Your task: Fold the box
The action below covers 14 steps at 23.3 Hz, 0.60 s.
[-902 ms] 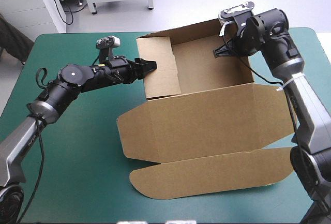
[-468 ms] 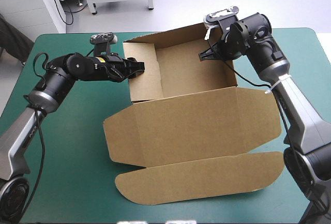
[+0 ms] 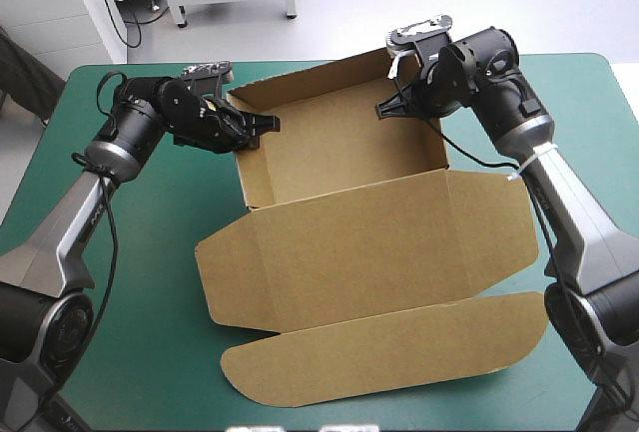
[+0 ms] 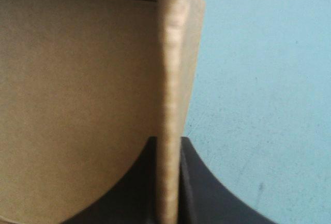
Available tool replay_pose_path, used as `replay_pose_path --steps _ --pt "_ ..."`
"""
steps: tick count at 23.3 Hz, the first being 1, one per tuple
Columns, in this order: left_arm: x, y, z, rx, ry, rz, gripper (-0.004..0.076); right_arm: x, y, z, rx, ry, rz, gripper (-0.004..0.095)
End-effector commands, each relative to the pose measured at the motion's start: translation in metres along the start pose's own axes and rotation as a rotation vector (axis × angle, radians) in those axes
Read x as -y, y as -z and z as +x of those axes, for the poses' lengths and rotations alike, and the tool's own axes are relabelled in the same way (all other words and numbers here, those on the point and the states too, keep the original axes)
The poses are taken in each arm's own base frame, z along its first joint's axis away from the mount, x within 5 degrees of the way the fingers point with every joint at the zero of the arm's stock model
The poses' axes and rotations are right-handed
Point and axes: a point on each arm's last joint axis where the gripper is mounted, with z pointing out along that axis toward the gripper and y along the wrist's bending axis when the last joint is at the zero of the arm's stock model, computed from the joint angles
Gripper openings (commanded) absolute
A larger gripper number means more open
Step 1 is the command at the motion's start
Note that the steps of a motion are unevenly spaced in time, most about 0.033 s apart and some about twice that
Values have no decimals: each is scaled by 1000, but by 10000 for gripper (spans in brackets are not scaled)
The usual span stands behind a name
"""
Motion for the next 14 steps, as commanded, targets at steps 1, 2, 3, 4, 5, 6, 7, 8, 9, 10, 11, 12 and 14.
replay_pose_path --steps 1,2,3,4,5,6,7,8,9,10,11,12,14 --pt "34 26 -8 164 -58 110 -8 -22 26 -13 152 -56 -191 -14" --pt "42 23 -8 190 -86 90 -8 -24 13 -13 119 -63 -196 -14" --pt "45 19 -7 199 -105 76 -8 -24 8 -12 107 -62 -195 -13" --pt "48 16 -6 200 -123 60 -8 -26 -2 -11 78 -65 -196 -14" --pt "50 12 -6 191 -131 44 -8 -27 -8 -10 59 -64 -195 -14" --pt "50 8 -5 174 -141 19 -8 -28 -17 -9 37 -63 -194 -14" --pt "51 4 -5 151 -149 -1 -8 -28 -25 -8 15 -64 -191 -14" --pt "50 0 -6 134 -147 -24 -8 -27 -33 -7 -2 -68 -190 -14" --pt "48 -10 -8 88 -135 -51 -8 -25 -48 -4 -40 -81 -193 -15" --pt "48 -16 -9 70 -132 -57 -8 -21 -56 -3 -58 -98 -198 -15" --pt "48 -26 -12 51 -131 -64 -8 -14 -71 -1 -88 -127 -215 -15" --pt "48 -31 -13 44 -131 -67 -8 -9 -78 0 -97 -139 -226 -15" --pt "46 -49 -14 16 -127 -76 -8 5 -99 5 -134 -172 -239 -15"
